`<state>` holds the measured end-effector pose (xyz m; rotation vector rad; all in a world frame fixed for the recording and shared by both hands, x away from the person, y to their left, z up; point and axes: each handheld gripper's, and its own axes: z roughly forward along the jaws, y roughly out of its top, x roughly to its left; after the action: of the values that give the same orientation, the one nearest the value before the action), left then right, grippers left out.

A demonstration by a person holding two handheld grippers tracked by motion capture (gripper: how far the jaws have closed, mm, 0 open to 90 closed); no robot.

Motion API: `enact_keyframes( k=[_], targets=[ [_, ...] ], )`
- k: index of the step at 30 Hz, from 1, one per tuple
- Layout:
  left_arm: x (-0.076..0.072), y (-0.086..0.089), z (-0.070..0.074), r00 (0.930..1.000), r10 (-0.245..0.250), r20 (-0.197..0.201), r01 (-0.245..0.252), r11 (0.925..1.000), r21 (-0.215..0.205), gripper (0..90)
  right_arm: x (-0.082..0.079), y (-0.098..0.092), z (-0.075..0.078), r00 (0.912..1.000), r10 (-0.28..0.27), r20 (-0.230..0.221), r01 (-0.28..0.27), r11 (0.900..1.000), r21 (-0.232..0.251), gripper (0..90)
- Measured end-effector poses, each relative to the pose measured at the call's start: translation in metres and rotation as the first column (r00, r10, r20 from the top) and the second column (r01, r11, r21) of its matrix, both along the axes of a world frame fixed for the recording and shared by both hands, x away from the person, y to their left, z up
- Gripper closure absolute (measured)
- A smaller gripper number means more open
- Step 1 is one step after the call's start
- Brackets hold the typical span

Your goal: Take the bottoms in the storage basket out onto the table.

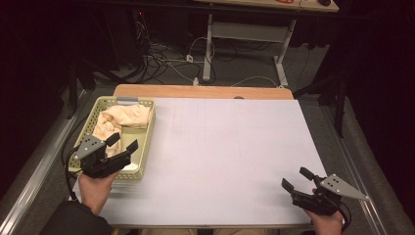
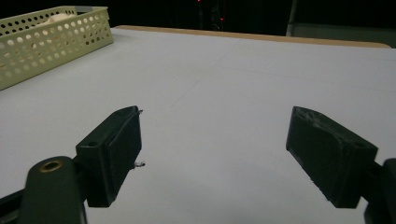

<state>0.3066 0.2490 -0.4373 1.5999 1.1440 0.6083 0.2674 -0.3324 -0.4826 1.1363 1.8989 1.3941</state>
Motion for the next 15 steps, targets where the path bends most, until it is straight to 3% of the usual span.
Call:
enact_keyframes(
  k=[15],
  targets=[
    [0.0096, -0.0015, 0.006, 1.0, 0.005, -0.005, -0.005, 0.9995, 0.032, 27.5, 0.0003, 0.0006, -0.0005, 1.0, 0.009, -0.005, -0.009, 1.0, -0.005, 18.6]
  ],
)
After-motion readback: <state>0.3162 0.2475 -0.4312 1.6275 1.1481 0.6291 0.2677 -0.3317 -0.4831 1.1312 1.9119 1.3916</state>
